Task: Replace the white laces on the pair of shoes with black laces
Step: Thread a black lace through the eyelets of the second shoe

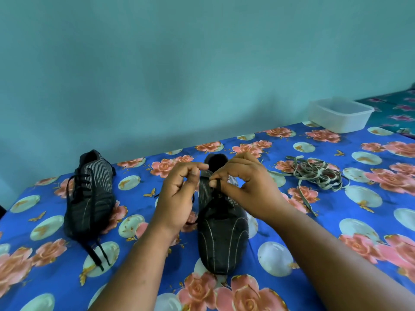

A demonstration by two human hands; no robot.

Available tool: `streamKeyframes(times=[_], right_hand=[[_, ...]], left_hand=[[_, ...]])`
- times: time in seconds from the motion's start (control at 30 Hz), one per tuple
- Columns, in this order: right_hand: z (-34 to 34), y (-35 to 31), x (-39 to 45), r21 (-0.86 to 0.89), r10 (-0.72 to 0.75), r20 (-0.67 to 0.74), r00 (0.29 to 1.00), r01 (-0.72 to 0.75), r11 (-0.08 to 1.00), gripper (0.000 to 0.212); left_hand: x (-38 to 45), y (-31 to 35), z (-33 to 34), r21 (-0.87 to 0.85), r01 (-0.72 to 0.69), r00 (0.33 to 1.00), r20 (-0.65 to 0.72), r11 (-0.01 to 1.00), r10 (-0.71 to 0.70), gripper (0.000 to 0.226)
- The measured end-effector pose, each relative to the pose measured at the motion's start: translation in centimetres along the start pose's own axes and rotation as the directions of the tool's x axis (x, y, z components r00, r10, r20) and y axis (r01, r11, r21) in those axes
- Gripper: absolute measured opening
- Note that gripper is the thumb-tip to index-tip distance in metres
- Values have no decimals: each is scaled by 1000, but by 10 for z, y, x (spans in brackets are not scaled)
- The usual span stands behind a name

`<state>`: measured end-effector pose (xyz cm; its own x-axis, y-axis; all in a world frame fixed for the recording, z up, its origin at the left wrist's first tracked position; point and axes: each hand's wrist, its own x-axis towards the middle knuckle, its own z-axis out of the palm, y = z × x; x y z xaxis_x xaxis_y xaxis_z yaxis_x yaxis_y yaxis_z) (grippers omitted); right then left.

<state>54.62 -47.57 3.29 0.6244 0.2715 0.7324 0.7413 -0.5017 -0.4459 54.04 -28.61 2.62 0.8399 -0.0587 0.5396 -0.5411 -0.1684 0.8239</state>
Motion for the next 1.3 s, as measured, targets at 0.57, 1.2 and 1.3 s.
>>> streamKeyframes(times=[0.57,1.2,1.3], right_hand=[[-68,54,7,735,777,-285,561,-392,553,24],[-65,48,10,827,901,-62,430,-483,287,10],[-46,17,14,734,725,134,675,-559,385,9]], left_hand=[[-3,-24,5,100,-9,991,136,995,-5,17],[-8,-24,1,106,45,998,43,993,-50,20],[-9,-20,4,129,-6,1000,-4,992,7,30]])
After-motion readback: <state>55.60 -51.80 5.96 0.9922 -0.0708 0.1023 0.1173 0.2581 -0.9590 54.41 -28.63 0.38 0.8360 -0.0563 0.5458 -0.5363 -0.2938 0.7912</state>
